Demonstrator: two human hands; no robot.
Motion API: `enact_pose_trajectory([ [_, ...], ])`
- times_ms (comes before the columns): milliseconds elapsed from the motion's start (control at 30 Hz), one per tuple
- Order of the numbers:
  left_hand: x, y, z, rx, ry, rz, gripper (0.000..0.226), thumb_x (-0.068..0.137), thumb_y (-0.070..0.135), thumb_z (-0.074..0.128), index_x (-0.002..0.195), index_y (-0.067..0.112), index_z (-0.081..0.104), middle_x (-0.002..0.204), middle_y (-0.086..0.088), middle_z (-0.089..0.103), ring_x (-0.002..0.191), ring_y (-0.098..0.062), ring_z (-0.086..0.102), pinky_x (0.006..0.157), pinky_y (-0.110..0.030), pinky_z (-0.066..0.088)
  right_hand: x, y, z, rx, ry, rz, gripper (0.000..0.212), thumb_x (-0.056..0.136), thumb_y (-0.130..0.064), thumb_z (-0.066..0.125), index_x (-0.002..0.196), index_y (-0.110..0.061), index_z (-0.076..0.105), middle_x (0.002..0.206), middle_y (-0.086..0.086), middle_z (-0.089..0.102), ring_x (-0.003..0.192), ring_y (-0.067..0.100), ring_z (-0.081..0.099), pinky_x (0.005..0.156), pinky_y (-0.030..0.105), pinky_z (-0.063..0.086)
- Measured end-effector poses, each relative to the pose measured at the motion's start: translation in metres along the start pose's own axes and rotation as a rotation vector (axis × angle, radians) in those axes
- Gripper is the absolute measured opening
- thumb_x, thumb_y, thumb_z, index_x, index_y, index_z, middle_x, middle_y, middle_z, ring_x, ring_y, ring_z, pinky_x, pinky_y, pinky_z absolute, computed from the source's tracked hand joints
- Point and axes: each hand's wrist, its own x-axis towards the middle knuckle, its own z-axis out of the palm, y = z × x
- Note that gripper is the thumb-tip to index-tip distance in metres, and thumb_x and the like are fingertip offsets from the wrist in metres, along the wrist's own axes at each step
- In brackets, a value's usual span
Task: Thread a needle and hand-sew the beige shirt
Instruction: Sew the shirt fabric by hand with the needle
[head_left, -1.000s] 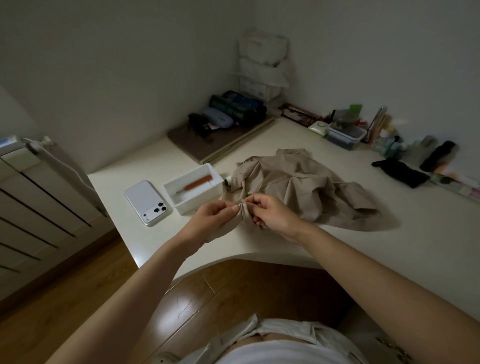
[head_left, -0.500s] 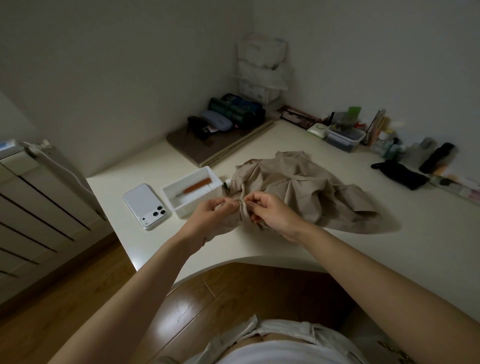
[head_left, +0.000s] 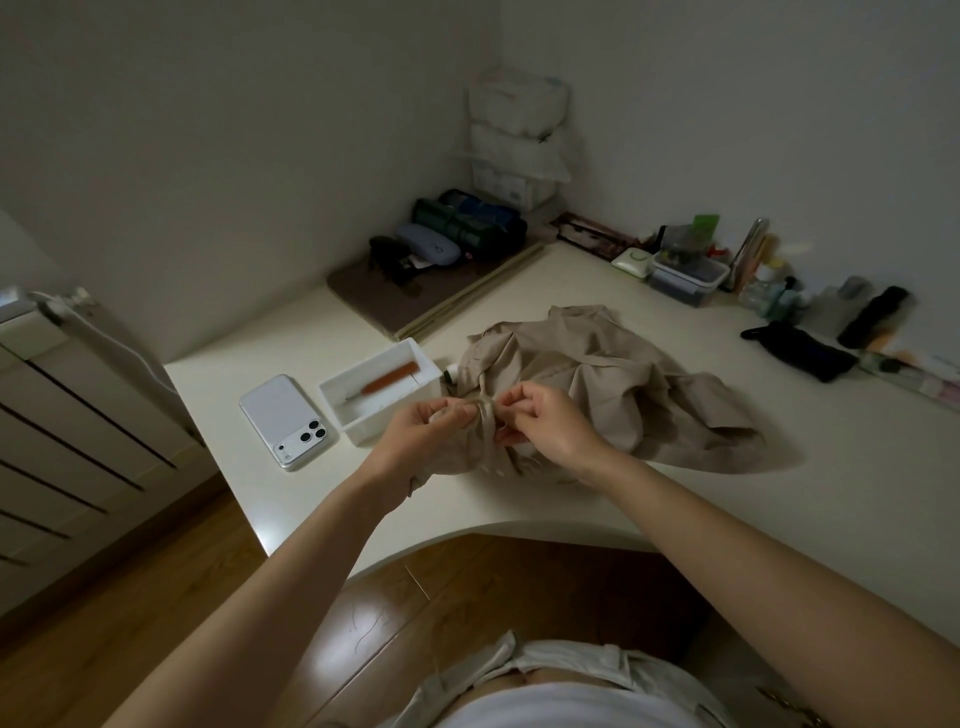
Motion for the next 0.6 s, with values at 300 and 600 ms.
enact_pose_trajectory([
  [300, 0.006, 0.001, 0.004, 0.047, 0.113, -0.050, 0.014, 0.092, 0.022, 0.060, 0.087, 0.013, 0.069, 0.081, -0.007, 0.068, 0.073, -0.017, 0.064, 0.056, -0.024, 0.052, 0.002, -0.006, 0.007, -0.130, -0.029, -0.087, 0.010, 0.099, -0.012, 0.045, 0.101, -0.020, 0.051, 0.085, 0.003, 0.065, 0.083, 0.009, 0.065, 0.069, 0.015, 0.053],
  [600, 0.005, 0.010, 0.008, 0.089, 0.146, -0.069, 0.017, 0.091, 0.027, 0.060, 0.085, 0.012, 0.068, 0.066, -0.001, 0.064, 0.049, -0.003, 0.058, 0.040, -0.017, 0.044, 0.002, -0.010, 0.012, -0.369, -0.030, -0.187, 0.026, 0.099, -0.034, 0.042, 0.119, -0.021, 0.053, 0.111, -0.001, 0.064, 0.101, 0.010, 0.060, 0.085, 0.024, 0.053],
])
